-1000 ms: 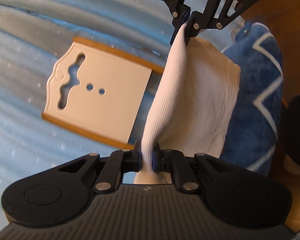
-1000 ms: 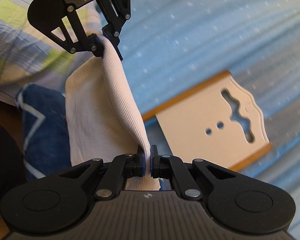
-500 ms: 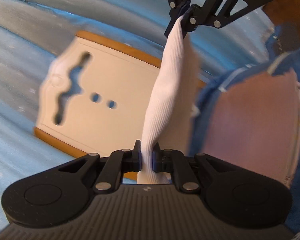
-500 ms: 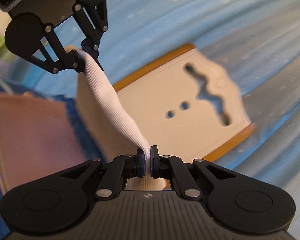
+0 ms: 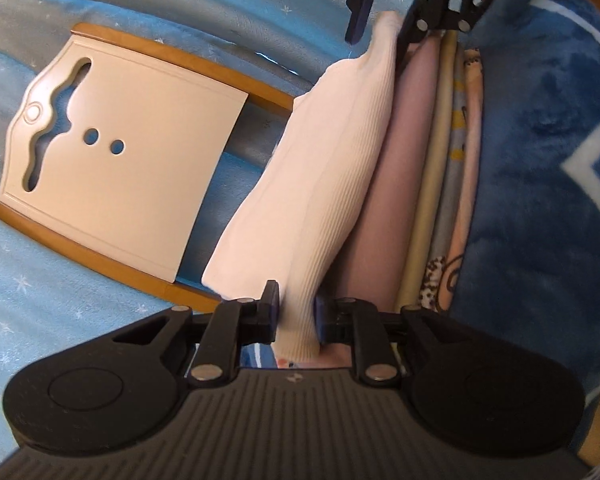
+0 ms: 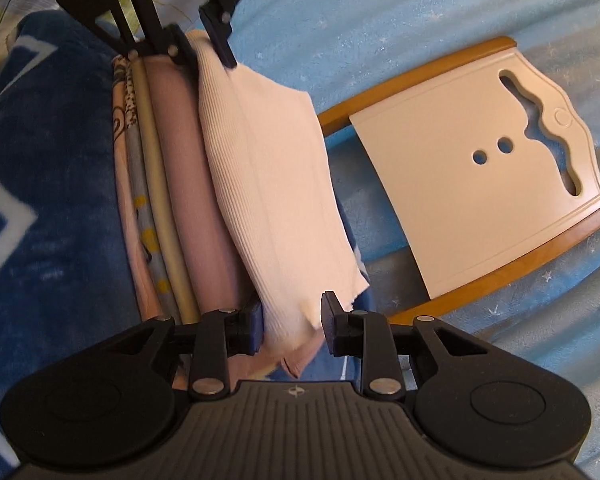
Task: Fold clothes
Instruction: 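Lower the tank top onto the folded clothes stack and open both grippers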
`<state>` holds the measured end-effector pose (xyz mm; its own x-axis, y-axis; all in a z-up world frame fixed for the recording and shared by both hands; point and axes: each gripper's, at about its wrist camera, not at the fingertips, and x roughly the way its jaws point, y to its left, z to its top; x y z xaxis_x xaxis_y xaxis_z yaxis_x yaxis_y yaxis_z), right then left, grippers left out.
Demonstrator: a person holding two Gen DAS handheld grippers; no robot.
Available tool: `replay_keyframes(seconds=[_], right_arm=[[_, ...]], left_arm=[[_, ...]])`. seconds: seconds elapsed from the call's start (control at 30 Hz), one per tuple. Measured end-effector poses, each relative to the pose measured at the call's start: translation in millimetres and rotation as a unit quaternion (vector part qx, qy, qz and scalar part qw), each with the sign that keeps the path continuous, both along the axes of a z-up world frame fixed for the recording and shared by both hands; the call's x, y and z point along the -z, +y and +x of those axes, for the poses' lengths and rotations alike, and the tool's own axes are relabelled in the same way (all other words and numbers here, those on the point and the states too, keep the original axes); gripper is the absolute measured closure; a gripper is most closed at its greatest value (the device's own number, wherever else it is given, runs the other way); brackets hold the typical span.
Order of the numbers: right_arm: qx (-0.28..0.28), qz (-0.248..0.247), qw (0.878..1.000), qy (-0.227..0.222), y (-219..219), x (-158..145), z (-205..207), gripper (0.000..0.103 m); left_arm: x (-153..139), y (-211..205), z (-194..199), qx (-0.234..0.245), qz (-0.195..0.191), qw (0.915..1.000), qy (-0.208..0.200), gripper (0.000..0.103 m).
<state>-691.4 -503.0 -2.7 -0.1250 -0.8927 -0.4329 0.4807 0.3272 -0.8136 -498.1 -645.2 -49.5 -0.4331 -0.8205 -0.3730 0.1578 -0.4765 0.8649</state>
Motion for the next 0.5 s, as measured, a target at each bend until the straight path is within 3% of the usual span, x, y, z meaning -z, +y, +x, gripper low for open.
replay_keyframes(seconds=[0.13, 0.17, 0.2, 0.4, 0.5], right_arm=[[-0.011, 0.007, 1.000, 0.014, 4, 2, 6, 0.082], [-0.010, 0.012, 1.000, 0.013, 2, 2, 7, 0.093], [-0.005, 0.020, 1.000, 0.007, -2, 1, 7, 0.101], [0.013, 0.006, 1.000, -0.027, 7, -18, 9, 0.101], [0.008, 0.023, 1.000, -0.012, 11, -5, 11, 0.101]], left_arm=[[1, 3, 2, 0.006, -0.006, 1.0000, -0.004, 0.086], [1, 3, 2, 0.007, -0.004, 0.9999, -0.006, 0.094], [1, 2, 2, 0.007, 0.003, 0.9999, -0.006, 0.096], [-17, 7, 12, 0.010, 0.015, 0.9997, 0.018, 0.096], [-5, 14, 14, 0.016, 0.022, 0.9996, 0.003, 0.096]])
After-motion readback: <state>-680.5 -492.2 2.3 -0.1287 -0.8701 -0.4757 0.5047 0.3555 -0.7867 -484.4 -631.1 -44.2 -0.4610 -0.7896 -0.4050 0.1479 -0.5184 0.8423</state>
